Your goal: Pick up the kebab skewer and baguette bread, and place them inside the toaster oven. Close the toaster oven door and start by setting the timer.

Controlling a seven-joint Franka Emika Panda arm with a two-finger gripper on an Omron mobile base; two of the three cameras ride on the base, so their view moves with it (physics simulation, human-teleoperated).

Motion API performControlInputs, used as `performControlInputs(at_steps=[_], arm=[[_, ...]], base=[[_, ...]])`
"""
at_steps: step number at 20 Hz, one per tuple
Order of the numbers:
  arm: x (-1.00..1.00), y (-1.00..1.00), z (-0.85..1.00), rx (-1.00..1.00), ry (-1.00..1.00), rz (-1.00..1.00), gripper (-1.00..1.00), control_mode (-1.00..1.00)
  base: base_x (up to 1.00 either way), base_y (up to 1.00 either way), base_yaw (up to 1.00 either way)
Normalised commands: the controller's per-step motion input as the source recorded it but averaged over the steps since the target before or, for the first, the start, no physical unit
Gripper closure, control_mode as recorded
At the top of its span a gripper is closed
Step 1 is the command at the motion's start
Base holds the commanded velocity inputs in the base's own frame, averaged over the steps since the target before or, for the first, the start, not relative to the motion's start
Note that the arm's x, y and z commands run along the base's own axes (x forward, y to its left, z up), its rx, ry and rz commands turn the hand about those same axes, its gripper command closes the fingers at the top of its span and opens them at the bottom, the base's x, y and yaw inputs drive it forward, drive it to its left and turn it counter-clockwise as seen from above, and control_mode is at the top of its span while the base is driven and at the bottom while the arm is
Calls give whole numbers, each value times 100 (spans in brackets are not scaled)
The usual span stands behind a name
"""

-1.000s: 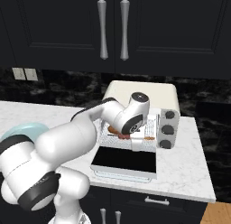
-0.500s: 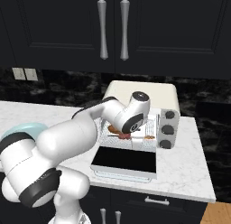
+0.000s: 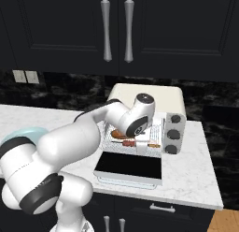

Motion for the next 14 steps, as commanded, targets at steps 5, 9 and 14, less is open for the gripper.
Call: performControlInputs(at_steps=[5, 9, 14], arm=[[0, 0, 30, 0, -1, 0, -100, -100], [-21, -4, 18, 0, -2, 1, -100, -100], [-53, -48, 2, -1, -7, 21, -100, -100]], base=[[0, 0, 0], [0, 0, 0], [0, 0, 0]])
